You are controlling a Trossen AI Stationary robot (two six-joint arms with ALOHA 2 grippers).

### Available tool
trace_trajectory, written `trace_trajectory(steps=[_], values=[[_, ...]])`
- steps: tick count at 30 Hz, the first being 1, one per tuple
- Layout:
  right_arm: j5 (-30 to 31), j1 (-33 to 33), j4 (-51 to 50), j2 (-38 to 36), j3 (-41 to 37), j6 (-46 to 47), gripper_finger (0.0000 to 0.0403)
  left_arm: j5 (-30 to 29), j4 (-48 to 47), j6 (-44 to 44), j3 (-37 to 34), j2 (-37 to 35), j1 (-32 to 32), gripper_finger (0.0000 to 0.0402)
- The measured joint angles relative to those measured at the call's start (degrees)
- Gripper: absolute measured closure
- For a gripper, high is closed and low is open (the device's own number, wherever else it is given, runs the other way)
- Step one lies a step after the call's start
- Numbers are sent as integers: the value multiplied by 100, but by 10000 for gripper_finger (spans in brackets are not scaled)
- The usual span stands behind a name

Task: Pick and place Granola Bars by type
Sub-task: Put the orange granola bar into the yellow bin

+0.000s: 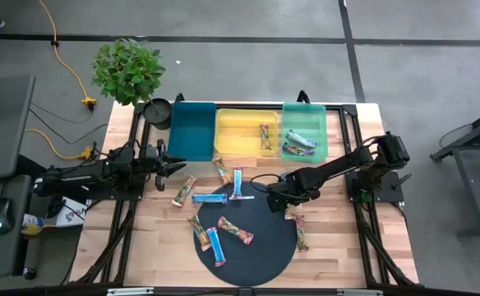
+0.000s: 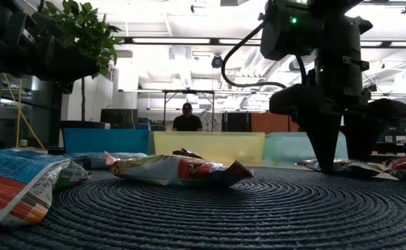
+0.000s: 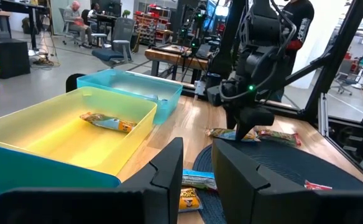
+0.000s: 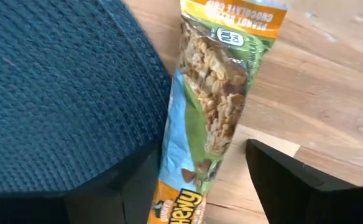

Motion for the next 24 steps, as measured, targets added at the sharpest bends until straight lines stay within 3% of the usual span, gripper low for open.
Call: trace_trajectory(steps=[10,24], values=[[-53,-4,72,138,11,40,188,0,0,2,0,-2,0,319],[-120,-4,80,151,-2,40,267,0,0,0,-2,-2,-2,319]])
